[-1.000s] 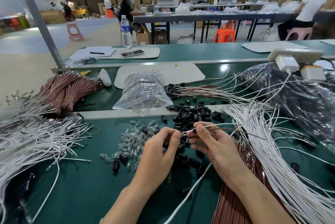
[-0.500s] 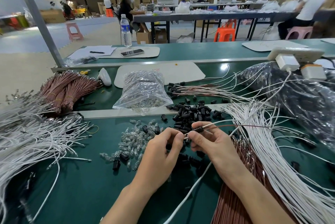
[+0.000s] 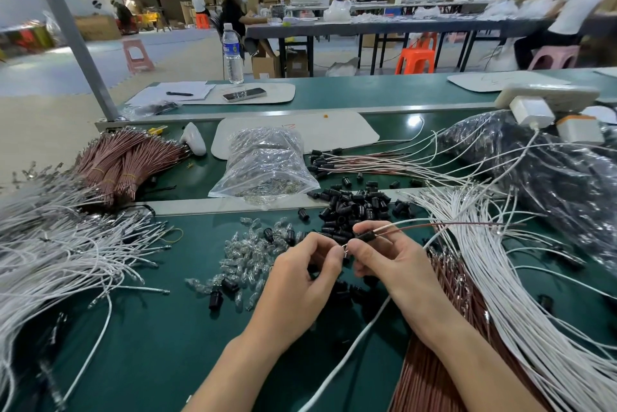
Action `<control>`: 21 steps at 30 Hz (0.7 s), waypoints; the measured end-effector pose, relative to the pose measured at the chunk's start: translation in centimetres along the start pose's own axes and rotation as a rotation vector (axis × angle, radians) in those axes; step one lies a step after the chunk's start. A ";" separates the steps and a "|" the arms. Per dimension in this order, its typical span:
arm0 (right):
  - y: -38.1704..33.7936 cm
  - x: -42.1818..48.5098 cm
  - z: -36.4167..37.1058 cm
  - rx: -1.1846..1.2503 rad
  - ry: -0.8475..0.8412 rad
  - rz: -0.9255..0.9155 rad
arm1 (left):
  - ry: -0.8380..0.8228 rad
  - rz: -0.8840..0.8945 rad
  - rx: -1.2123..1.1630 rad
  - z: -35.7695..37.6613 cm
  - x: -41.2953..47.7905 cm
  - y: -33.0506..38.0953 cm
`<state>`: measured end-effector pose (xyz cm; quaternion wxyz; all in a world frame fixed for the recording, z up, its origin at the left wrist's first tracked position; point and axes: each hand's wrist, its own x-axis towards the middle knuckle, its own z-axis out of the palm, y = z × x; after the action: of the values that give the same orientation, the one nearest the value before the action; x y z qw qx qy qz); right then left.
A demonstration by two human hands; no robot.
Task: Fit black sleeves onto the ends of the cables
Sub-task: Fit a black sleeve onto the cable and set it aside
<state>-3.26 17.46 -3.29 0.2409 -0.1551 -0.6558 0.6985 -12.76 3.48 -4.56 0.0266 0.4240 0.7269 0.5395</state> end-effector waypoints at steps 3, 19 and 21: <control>0.0 0.0 0.0 0.001 -0.005 -0.003 | -0.007 -0.007 -0.035 0.0 0.0 0.1; 0.1 0.1 -0.1 -0.035 -0.006 -0.018 | -0.021 -0.047 -0.094 0.0 0.1 0.1; 0.0 0.1 -0.1 -0.024 -0.005 -0.018 | -0.022 -0.053 -0.091 0.0 0.1 0.1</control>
<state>-3.28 17.54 -3.32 0.2440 -0.1503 -0.6660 0.6887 -12.79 3.52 -4.44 0.0683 0.4090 0.7123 0.5663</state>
